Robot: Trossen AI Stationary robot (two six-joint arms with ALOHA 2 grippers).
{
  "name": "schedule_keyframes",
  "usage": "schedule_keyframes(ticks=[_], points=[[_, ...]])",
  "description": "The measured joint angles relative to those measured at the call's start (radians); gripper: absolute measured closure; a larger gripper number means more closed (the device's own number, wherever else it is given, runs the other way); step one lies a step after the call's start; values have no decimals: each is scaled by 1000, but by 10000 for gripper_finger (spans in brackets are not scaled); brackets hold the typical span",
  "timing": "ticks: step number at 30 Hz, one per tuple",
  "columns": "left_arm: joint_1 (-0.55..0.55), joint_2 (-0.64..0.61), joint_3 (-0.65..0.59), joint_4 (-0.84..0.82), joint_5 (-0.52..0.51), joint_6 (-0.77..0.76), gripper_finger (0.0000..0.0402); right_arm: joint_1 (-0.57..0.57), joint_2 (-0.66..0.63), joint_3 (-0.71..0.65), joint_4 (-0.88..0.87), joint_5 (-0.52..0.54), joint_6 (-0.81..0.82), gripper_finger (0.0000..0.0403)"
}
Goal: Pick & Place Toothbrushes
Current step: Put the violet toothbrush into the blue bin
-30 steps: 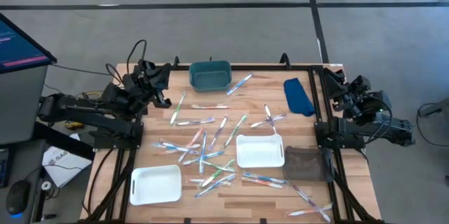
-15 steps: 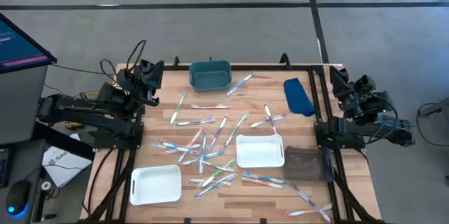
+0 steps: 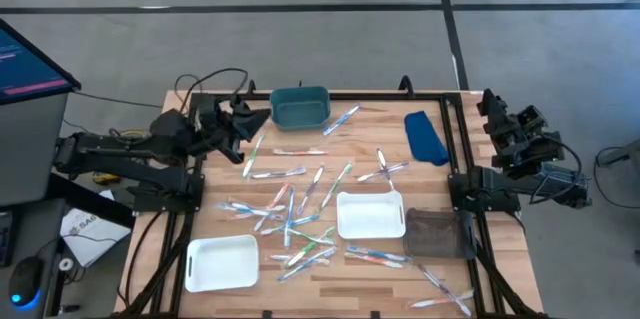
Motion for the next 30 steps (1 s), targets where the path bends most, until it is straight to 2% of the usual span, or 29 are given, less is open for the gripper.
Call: schedule_keyframes(ticks=[8,16,22,26,30], points=[[14,64,116,-329,14,25,398,0,0,0,-45,2,0,239],[63,114,120,-639,74,-67,398,0,0,0,-246,116,0,243],[55,109,120,-647,75,-72,398,0,0,0,-389,176,0,245],[55,93,119,-579,75,-127,398,-1,1,0,-438,178,69,249],[55,55,118,-439,75,-232,398,0,21,0,-422,178,123,255]])
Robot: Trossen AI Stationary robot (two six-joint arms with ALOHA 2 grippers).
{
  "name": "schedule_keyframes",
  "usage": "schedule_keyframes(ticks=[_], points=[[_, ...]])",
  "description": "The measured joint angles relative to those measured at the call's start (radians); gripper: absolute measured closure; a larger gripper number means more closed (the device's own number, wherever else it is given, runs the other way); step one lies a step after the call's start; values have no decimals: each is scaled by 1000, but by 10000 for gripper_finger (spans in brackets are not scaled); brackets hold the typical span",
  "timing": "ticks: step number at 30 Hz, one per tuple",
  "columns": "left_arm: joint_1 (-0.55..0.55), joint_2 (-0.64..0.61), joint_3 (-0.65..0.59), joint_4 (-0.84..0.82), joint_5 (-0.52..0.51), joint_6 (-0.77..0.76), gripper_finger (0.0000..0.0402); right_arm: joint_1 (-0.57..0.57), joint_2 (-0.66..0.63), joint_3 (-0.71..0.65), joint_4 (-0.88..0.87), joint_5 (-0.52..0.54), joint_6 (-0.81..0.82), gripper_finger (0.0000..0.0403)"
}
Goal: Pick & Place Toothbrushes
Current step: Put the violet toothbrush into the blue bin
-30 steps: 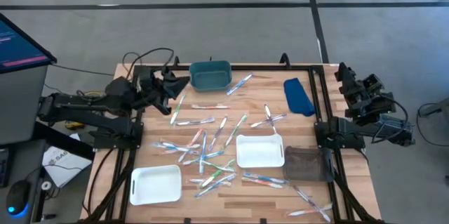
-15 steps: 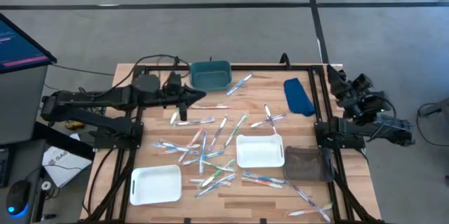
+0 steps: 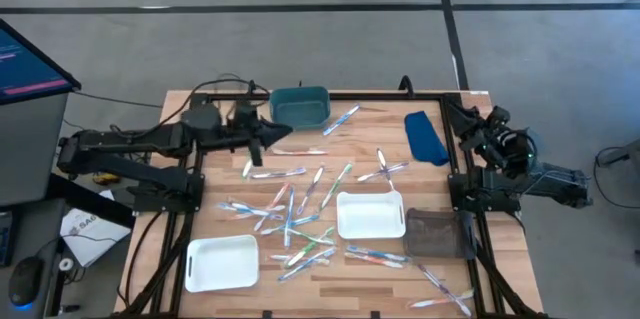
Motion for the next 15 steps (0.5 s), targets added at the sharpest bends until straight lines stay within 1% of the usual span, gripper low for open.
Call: schedule_keyframes(ticks=[2,5,7,9,15], points=[[0,-12,6,106,1,25,398,2,20,0,19,0,26,258],[3,-20,3,139,20,146,398,0,70,2,57,-1,75,262],[9,-18,1,119,22,179,398,1,103,-1,67,-4,90,264],[14,-15,1,117,22,180,398,1,146,1,87,-8,88,266],[13,23,1,103,21,180,398,1,268,28,76,-47,84,270]])
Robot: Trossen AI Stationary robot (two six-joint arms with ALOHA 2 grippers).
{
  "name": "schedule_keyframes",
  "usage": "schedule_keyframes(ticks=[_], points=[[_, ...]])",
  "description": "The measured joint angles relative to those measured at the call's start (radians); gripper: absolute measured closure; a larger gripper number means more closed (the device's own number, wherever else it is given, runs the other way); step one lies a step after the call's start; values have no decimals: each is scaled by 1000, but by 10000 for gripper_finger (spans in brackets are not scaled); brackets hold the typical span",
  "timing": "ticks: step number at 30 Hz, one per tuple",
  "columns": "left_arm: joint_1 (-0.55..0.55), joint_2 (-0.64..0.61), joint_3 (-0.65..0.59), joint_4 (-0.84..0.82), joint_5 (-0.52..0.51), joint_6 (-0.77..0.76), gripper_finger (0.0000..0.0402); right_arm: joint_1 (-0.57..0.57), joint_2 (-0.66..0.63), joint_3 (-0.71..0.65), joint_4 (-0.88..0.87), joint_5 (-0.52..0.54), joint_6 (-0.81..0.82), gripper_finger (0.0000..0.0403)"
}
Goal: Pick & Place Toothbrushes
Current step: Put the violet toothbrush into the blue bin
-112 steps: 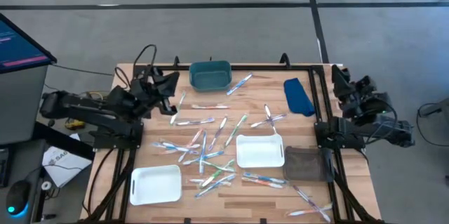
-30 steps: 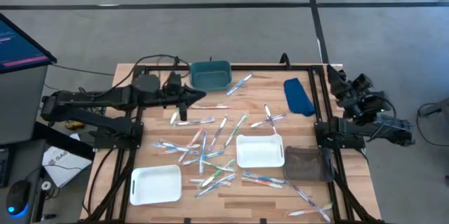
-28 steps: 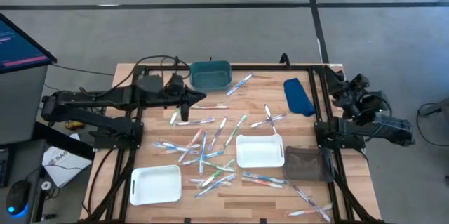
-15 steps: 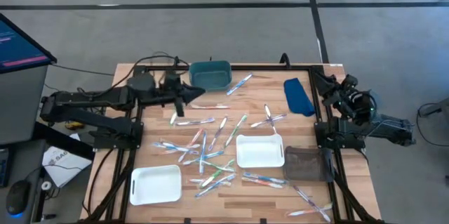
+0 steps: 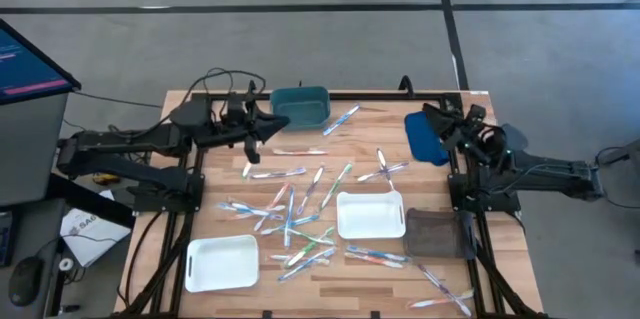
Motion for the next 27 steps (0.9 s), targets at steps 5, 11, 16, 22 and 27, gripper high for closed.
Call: schedule_keyframes(ticks=[5,11,16,22,27], points=[[-1,18,0,-13,28,-5,398,0,104,89,-63,-69,-57,271],[-1,36,0,-15,47,-8,398,-2,219,289,-454,-122,-86,270],[-1,42,1,-13,47,-8,398,-1,313,425,-688,-125,-179,269],[-1,41,1,-12,47,-8,398,0,426,500,-791,-258,-320,269],[-1,41,1,-12,47,-8,398,0,531,513,-819,-380,-373,264]])
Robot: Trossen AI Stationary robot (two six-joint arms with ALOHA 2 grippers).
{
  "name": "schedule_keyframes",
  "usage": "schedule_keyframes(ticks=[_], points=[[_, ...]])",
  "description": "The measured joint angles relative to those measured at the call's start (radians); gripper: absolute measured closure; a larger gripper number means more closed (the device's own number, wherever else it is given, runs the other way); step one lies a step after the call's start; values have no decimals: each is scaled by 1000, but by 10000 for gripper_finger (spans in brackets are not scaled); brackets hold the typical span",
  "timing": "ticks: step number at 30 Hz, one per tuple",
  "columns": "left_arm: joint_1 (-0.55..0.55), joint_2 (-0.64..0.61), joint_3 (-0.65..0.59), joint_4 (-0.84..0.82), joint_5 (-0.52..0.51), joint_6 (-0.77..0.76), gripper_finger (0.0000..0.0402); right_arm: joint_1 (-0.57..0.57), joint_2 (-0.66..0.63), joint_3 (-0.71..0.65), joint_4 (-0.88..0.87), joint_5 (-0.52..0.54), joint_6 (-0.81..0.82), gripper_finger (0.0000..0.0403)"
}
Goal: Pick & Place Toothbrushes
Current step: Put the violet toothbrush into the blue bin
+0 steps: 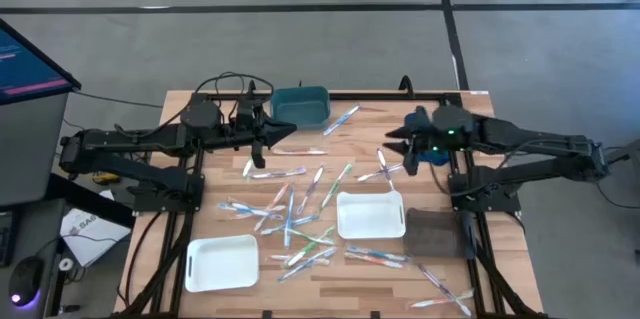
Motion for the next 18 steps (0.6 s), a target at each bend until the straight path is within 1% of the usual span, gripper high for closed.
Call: schedule_keyframes(ticks=[7,15,18], points=[[0,0,0,0,0,0,398,0,126,0,-28,-21,-4,268],[0,0,0,-4,0,0,398,1,243,0,-144,-24,-144,275],[0,0,0,-4,0,0,398,1,283,0,-186,-24,-157,275]])
